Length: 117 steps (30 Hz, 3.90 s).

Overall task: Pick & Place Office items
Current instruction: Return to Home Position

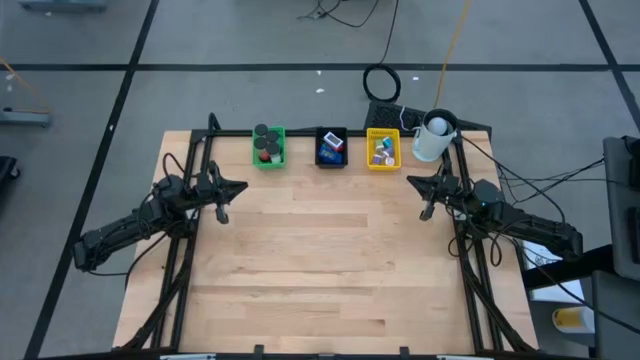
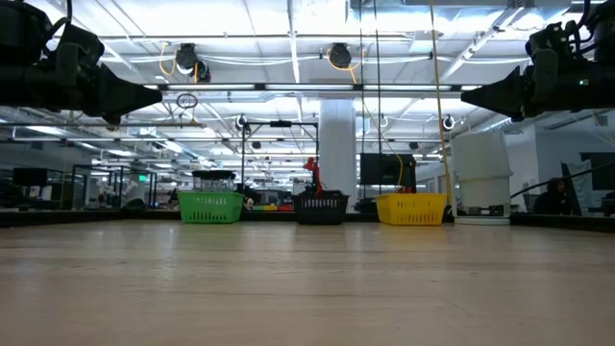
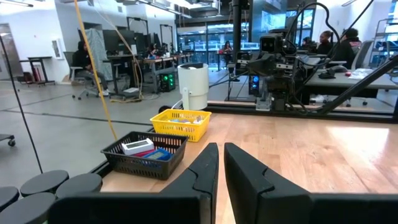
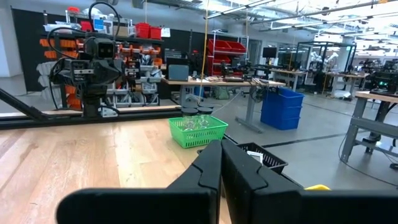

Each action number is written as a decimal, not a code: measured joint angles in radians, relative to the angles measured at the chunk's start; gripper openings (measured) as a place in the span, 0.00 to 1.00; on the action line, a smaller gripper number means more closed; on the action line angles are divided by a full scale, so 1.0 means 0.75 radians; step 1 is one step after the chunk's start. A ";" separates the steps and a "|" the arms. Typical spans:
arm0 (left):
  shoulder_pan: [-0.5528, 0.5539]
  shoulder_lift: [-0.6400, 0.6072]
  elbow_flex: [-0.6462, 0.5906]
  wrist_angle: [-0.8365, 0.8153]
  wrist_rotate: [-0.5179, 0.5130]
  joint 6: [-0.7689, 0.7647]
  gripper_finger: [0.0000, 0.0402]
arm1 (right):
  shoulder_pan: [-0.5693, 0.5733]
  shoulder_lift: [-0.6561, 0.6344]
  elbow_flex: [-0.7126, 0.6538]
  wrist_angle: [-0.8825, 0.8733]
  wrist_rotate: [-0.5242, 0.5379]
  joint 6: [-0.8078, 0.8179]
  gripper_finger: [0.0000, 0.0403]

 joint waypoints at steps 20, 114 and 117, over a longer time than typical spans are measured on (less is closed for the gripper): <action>0.000 0.000 0.000 0.000 0.000 0.001 0.09 | 0.000 0.001 0.000 0.000 0.000 0.000 0.01; 0.000 0.000 0.000 0.080 -0.001 0.115 0.09 | 0.001 0.001 0.000 0.041 0.174 0.043 0.01; 0.000 0.000 0.000 0.080 -0.001 0.115 0.09 | 0.001 0.001 0.000 0.041 0.174 0.044 0.01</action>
